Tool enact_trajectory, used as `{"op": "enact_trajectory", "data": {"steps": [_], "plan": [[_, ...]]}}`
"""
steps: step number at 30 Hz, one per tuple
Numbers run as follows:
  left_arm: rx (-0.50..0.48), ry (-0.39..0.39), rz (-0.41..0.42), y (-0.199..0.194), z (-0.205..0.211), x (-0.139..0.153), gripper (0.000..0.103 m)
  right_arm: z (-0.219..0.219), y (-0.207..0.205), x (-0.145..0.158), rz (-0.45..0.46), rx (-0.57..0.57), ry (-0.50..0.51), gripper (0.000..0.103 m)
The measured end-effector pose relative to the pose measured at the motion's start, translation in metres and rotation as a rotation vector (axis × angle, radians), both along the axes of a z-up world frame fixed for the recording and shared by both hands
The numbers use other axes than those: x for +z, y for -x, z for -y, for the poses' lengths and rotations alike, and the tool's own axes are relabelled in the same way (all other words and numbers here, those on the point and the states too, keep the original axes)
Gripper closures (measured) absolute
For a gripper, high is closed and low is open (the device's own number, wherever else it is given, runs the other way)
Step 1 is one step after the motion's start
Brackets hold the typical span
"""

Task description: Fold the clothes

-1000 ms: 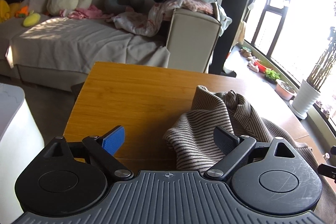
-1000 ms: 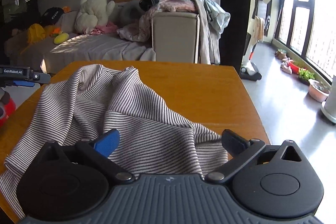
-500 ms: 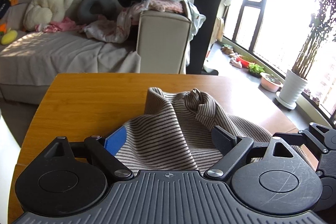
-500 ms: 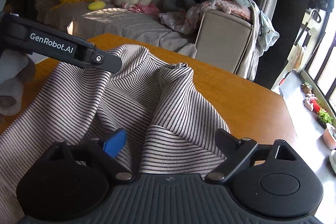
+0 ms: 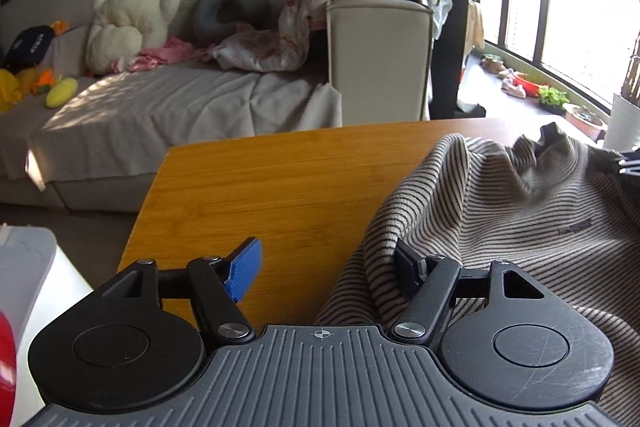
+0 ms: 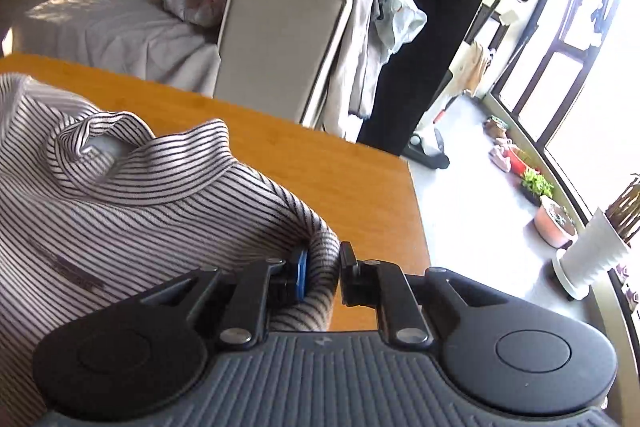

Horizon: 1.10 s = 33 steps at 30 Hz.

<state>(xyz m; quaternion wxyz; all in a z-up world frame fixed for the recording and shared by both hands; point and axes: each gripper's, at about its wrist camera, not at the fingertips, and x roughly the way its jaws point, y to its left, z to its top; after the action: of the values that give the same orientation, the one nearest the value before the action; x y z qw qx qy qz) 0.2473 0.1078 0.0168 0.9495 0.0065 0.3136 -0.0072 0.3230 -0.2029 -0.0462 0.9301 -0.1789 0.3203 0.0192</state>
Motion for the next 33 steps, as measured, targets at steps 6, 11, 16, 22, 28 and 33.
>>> {"op": "enact_trajectory", "data": {"steps": [6, 11, 16, 22, 28, 33], "plan": [[0.027, 0.027, 0.017, -0.003, -0.008, 0.010, 0.024, 0.016, 0.048, 0.043, 0.101, 0.049, 0.004, 0.059], [-0.015, 0.134, 0.064, 0.019, 0.004, 0.024, 0.011, 0.032, 0.146, 0.083, 0.095, 0.210, -0.060, 0.048], [-0.108, 0.243, 0.104, 0.046, 0.036, 0.022, 0.008, 0.036, 0.237, 0.082, -0.030, 0.340, -0.224, 0.039], [-0.214, 0.274, 0.101, 0.067, 0.065, 0.006, 0.006, -0.001, 0.285, 0.021, -0.186, 0.384, -0.106, 0.043], [-0.222, 0.270, 0.110, 0.073, 0.056, 0.011, 0.004, 0.062, 0.233, 0.082, -0.010, 0.131, -0.168, 0.094], [-0.210, 0.270, 0.100, 0.074, 0.044, 0.012, 0.002, 0.165, 0.180, 0.192, 0.301, -0.197, -0.349, 0.094]]}}
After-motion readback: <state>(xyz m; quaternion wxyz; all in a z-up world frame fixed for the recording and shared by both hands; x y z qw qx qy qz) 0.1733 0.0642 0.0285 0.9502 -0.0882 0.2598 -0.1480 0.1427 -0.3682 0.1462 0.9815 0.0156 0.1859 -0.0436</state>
